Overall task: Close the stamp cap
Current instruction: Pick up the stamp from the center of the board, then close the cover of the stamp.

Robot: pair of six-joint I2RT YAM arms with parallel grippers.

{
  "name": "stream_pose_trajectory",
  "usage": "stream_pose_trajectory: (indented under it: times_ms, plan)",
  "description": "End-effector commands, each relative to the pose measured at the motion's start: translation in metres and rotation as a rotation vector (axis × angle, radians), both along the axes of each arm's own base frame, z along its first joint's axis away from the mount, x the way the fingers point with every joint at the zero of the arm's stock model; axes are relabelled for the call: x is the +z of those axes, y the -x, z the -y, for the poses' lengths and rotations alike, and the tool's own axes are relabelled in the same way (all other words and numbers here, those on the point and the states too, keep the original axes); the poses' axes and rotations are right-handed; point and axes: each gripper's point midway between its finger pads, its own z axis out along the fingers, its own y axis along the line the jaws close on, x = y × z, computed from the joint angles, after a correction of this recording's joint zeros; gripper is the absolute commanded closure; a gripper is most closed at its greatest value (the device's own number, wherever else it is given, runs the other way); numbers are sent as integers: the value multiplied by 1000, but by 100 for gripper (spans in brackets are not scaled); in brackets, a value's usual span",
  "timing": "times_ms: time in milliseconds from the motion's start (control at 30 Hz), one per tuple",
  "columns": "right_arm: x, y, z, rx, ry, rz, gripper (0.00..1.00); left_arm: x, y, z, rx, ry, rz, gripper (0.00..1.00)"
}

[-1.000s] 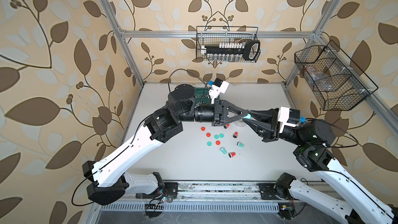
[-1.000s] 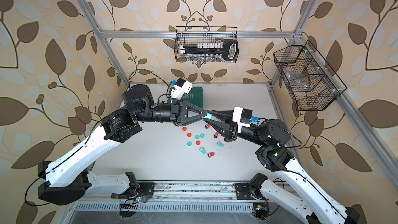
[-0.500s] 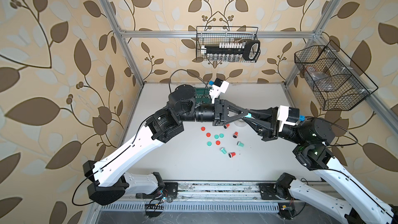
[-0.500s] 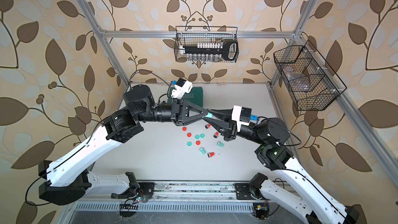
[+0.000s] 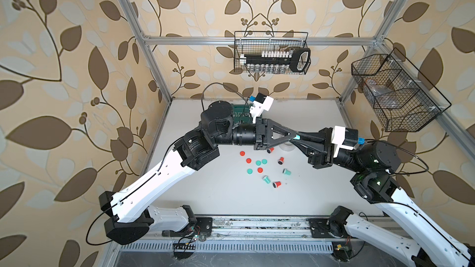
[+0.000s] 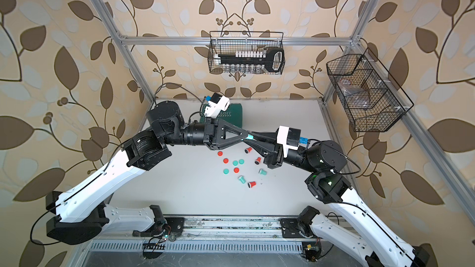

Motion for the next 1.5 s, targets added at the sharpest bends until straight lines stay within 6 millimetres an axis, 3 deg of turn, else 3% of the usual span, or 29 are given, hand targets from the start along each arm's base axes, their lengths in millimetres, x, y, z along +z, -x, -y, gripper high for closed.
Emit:
stream_pose_trajectory:
  times_ms: [0,67,233,333,533,700,867,1167,1467]
  plan:
    - [10,1,4,-14,-10,-17,99,6,12,-7,-23,14,61,71]
    - [4,-2,3,-27,7,-37,100,-4,8,-10,15,-34,75,64]
    - [-14,-10,8,-89,45,-97,100,-19,-2,-31,147,-133,159,35]
    - [-27,-13,13,-127,81,-133,100,-27,-12,-52,259,-223,220,28]
    - [-70,-31,25,-255,207,-300,100,-62,-38,-102,501,-464,311,21]
    - [-107,-47,28,-330,285,-484,100,-107,-64,-138,658,-696,340,16]
    - [-144,-72,34,-457,366,-698,100,-152,-89,-160,684,-829,276,15]
    - [-209,-110,20,-591,613,-981,100,-260,-132,-212,719,-1080,141,16]
    - [-273,-138,5,-661,841,-1114,100,-324,-151,-245,750,-1239,112,17]
